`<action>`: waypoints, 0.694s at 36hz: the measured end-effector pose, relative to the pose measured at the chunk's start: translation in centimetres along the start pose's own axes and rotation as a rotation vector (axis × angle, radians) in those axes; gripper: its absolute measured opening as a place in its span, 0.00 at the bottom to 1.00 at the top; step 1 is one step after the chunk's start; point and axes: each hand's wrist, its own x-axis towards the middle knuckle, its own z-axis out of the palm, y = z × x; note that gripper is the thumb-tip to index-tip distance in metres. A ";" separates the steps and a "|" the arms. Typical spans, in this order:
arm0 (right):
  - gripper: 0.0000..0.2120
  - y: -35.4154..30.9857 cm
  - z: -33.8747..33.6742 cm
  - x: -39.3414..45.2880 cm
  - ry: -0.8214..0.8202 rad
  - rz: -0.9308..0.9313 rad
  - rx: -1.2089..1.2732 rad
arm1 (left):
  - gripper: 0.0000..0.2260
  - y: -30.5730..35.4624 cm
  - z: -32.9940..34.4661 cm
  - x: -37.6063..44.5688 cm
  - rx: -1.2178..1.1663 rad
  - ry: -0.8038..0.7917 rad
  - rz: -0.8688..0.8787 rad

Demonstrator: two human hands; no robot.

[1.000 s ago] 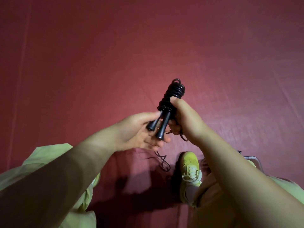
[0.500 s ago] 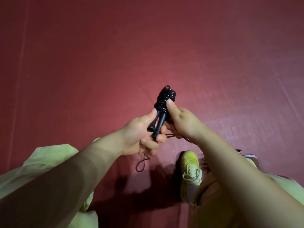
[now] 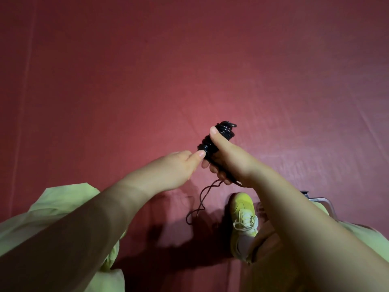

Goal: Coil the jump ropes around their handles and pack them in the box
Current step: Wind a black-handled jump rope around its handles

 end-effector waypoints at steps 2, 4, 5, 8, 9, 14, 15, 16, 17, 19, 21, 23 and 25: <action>0.35 -0.2 0.0 -0.1 -0.011 0.031 0.024 | 0.21 -0.2 0.1 -0.1 0.075 0.012 0.001; 0.30 -0.5 0.1 -0.2 0.015 0.037 0.046 | 0.20 0.1 0.0 -0.2 0.080 -0.006 -0.004; 0.28 -0.7 0.2 -0.3 0.034 0.016 0.053 | 0.20 0.2 -0.1 -0.1 0.053 -0.028 -0.008; 0.24 -1.1 0.2 -0.6 0.064 -0.081 0.079 | 0.15 0.7 -0.5 -0.3 -0.185 -0.107 0.012; 0.24 -1.2 0.1 -0.7 0.059 -0.110 0.100 | 0.13 0.9 -0.5 -0.3 -0.276 -0.126 0.025; 0.24 -1.3 0.1 -1.0 0.071 -0.213 0.147 | 0.12 1.5 -0.7 -0.9 -0.461 -0.196 0.075; 0.23 -1.3 0.1 -1.0 0.060 -0.228 0.159 | 0.15 1.6 -0.8 -1.1 -0.515 -0.251 0.063; 0.23 -1.3 0.1 -1.0 0.038 -0.242 0.186 | 0.16 1.7 -0.9 -1.3 -0.591 -0.312 0.048; 0.23 -1.3 0.1 -1.0 0.006 -0.257 0.227 | 0.16 1.8 -0.9 -1.5 -0.692 -0.372 0.038; 0.28 -1.2 -0.2 -1.0 -0.071 -0.296 0.304 | 0.13 1.9 -0.9 -1.7 -0.937 -0.467 0.011; 0.30 -1.2 -0.4 -1.1 -0.123 -0.356 0.343 | 0.13 2.0 -0.7 -1.8 -1.105 -0.540 -0.009; 0.25 -1.2 -0.6 -1.2 -0.141 -0.400 0.370 | 0.13 1.9 -0.4 -1.9 -1.203 -0.597 -0.009; 0.25 -1.3 -0.7 -1.2 -0.148 -0.432 0.362 | 0.13 1.7 -0.2 -1.9 -1.274 -0.670 0.032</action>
